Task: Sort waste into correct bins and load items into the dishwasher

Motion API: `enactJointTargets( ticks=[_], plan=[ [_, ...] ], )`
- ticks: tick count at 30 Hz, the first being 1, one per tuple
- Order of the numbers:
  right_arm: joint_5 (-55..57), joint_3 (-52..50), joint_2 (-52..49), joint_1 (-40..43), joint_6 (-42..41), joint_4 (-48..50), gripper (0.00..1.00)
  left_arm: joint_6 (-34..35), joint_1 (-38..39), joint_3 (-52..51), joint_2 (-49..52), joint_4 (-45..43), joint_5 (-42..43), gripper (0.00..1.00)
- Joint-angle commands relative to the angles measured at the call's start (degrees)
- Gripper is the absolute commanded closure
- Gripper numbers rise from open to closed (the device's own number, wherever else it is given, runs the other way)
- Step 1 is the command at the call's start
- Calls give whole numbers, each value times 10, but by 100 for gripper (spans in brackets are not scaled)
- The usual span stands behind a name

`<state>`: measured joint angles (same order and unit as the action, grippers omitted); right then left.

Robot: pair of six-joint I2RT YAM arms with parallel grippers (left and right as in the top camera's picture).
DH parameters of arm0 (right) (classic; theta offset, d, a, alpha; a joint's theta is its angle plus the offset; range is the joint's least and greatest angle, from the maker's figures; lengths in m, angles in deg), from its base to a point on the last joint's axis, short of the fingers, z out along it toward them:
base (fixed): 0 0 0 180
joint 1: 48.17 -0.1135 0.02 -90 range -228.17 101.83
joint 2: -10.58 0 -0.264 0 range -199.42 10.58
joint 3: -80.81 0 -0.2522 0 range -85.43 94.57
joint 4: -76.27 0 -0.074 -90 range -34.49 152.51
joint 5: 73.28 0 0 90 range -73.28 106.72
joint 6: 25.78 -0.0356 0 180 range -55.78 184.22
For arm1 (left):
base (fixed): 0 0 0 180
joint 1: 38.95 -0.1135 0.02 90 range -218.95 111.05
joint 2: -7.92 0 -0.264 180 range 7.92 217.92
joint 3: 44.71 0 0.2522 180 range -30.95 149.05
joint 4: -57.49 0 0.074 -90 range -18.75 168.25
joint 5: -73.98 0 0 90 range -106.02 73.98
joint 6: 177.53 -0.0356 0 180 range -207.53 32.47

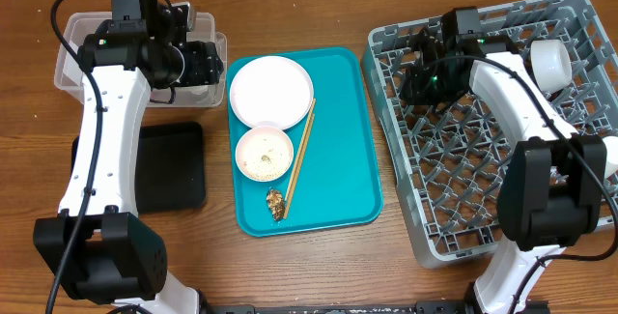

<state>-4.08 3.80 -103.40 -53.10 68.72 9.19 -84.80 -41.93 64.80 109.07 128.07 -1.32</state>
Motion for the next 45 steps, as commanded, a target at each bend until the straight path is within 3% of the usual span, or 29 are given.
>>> enactJointTargets(
  ticks=[1,7,45],
  plan=[
    [-5,0,2,-3,-2,14,96,-13,4,7,-3,0,-3,28],
    [75,0,2,-3,-52,17,96,-13,4,7,-3,-1,-3,28],
    [103,0,2,-3,-67,67,94,-13,4,7,-3,-1,-3,28]
  ],
)
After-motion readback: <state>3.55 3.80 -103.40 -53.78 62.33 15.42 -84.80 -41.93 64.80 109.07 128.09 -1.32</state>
